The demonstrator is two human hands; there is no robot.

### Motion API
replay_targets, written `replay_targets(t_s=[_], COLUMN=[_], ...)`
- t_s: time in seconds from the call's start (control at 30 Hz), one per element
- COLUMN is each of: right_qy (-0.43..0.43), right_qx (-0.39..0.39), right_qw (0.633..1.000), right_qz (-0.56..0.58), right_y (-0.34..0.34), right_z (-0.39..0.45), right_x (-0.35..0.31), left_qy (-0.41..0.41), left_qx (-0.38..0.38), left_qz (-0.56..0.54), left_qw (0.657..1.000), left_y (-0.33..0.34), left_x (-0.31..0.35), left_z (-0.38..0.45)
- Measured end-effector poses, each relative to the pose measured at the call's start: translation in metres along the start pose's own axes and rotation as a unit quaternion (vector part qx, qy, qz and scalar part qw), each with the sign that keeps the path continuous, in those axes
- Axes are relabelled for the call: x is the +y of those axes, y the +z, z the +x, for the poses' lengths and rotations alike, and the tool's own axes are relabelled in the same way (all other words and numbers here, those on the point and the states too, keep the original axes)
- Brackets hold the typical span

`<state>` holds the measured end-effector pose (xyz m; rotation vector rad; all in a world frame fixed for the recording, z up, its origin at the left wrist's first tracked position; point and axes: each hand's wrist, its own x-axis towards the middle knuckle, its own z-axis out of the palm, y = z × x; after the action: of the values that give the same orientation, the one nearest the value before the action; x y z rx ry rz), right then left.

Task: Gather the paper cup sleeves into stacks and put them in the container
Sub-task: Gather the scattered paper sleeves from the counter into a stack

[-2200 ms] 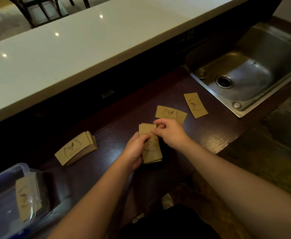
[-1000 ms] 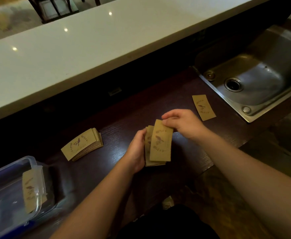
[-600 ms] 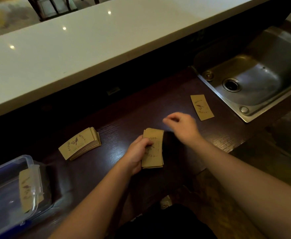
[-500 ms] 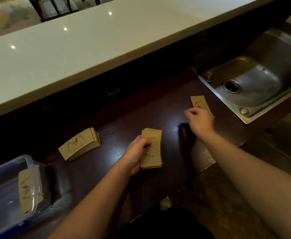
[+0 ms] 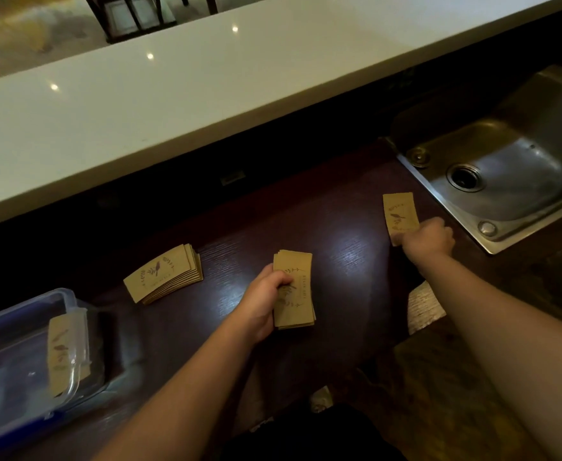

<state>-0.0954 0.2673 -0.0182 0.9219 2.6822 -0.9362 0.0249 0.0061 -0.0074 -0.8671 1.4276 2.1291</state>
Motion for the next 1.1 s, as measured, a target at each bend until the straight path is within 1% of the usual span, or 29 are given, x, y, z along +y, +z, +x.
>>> replay_targets(t_s=[0.1, 0.13, 0.17, 0.2, 0.27, 0.3, 0.33, 0.4, 0.47, 0.57, 0.67, 0.77, 0.83, 0.87, 0.93, 1.0, 1.07, 1.1], right_qy=[0.008, 0.011, 0.023, 0.042, 0.074, 0.082, 0.083, 0.074, 0.071, 0.065, 0.038, -0.005, -0.052, -0.066, -0.083, -0.085, -0.076, -0.073], right_qx=[0.008, -0.007, -0.043, -0.099, -0.207, -0.247, -0.279, -0.331, -0.366, -0.380, -0.383, -0.370, -0.365, -0.367, -0.357, -0.352, -0.403, -0.435], right_qw=[0.993, 0.986, 0.973, 0.947, 0.882, 0.856, 0.838, 0.821, 0.816, 0.824, 0.847, 0.879, 0.904, 0.910, 0.918, 0.915, 0.887, 0.872], right_qz=[0.119, 0.167, 0.228, 0.302, 0.417, 0.447, 0.462, 0.460, 0.441, 0.416, 0.368, 0.300, 0.218, 0.183, 0.151, 0.180, 0.213, 0.211], right_y=[-0.006, -0.009, -0.010, -0.013, -0.011, -0.007, -0.002, 0.011, 0.025, 0.043, 0.054, 0.060, 0.064, 0.066, 0.071, 0.076, 0.085, 0.090], right_z=[0.004, 0.002, -0.003, -0.015, -0.045, -0.065, -0.084, -0.121, -0.150, -0.177, -0.191, -0.200, -0.203, -0.204, -0.202, -0.197, -0.192, -0.191], right_x=[-0.008, -0.011, -0.015, -0.021, -0.029, -0.031, -0.030, -0.026, -0.021, -0.019, -0.020, -0.022, -0.025, -0.027, -0.033, -0.043, -0.057, -0.065], left_qy=[-0.008, -0.018, -0.029, -0.038, -0.041, -0.036, -0.030, -0.014, 0.001, -0.001, 0.014, 0.060, 0.071, 0.072, 0.062, 0.046, 0.034, 0.029], left_qx=[0.010, 0.015, 0.020, 0.028, 0.044, 0.047, 0.045, 0.031, 0.011, -0.011, 0.021, 0.067, 0.080, 0.083, 0.074, 0.052, 0.023, 0.009], left_qz=[-0.019, -0.026, -0.034, -0.042, -0.059, -0.063, -0.066, -0.064, -0.062, -0.074, -0.050, -0.003, 0.040, 0.055, 0.072, 0.088, 0.123, 0.139], left_qw=[1.000, 0.999, 0.999, 0.998, 0.996, 0.996, 0.996, 0.997, 0.998, 0.997, 0.998, 0.996, 0.993, 0.992, 0.993, 0.994, 0.992, 0.990], left_y=[-0.001, -0.002, -0.003, -0.004, -0.007, -0.009, -0.010, -0.013, -0.015, -0.018, -0.025, -0.032, -0.038, -0.042, -0.053, -0.066, -0.078, -0.084], left_x=[-0.001, -0.001, -0.001, 0.000, 0.000, 0.001, 0.001, 0.002, 0.001, 0.001, -0.001, -0.005, -0.006, -0.006, -0.004, -0.001, 0.004, 0.007], left_z=[-0.001, -0.002, -0.002, -0.002, -0.002, -0.002, -0.001, -0.001, -0.002, -0.006, -0.009, -0.011, -0.014, -0.017, -0.022, -0.031, -0.041, -0.046])
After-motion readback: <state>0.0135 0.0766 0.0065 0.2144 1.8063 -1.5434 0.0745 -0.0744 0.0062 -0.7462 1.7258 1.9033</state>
